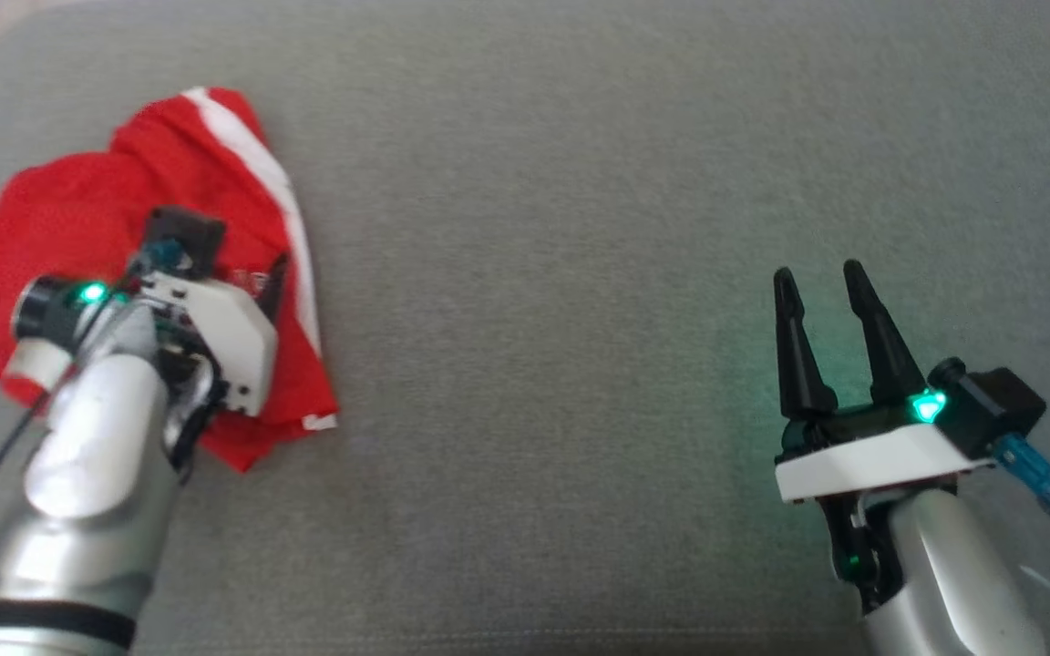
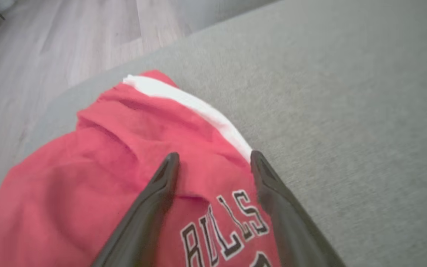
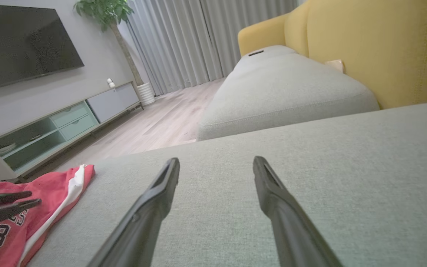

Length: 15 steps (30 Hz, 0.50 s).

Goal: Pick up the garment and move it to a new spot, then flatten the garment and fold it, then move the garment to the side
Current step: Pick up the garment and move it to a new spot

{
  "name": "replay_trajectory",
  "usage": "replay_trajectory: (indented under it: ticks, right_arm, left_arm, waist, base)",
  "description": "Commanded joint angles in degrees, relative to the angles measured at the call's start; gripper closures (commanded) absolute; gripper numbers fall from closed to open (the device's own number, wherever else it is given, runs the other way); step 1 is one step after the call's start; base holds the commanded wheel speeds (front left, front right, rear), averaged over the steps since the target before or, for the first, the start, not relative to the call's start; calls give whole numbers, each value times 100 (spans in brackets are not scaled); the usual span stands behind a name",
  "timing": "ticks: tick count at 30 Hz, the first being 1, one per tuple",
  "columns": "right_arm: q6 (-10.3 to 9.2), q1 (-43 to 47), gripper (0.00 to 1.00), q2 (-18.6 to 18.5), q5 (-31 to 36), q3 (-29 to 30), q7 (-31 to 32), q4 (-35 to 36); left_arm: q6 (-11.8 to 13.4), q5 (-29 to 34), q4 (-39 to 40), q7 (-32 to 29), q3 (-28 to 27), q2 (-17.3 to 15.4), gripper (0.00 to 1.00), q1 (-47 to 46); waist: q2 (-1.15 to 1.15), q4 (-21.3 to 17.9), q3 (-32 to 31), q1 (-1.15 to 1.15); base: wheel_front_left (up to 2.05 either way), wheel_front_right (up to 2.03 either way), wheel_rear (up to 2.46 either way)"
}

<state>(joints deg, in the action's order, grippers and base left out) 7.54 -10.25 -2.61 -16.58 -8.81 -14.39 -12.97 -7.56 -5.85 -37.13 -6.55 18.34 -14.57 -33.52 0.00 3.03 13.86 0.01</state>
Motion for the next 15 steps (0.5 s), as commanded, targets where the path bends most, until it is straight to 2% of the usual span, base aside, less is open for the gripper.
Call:
replay_trajectory:
  ticks: [1,10,11,12,15]
  right_arm:
    - [-5,-212,0,-27,-44,-167,-61,217]
    - [-5,-257,0,-27,-110,-161,-61,197]
    - [-5,-265,0,-27,-112,-160,-61,192]
    - [-5,-275,0,-27,-114,-158,-61,186]
    - [-5,-289,0,-27,-120,-153,-61,171]
  left_arm:
    - [10,38,-52,-204,-124,-360,0,-325]
    - [55,29,-680,-980,34,-465,2,-490]
    - [49,2,-702,-1022,61,-458,55,-488]
    - [44,-37,-702,-1013,75,-448,100,-488]
    - [40,-103,-660,-888,69,-426,100,-501]
  waist:
    - [0,-207,182,-1]
    - [0,-325,238,-1]
    - [0,-324,232,-1]
    - [0,-322,224,-1]
    - [0,-313,190,-1]
  base:
    - [0,0,0]
    - [0,0,0]
    - [0,0,0]
    - [0,0,0]
    - [0,0,0]
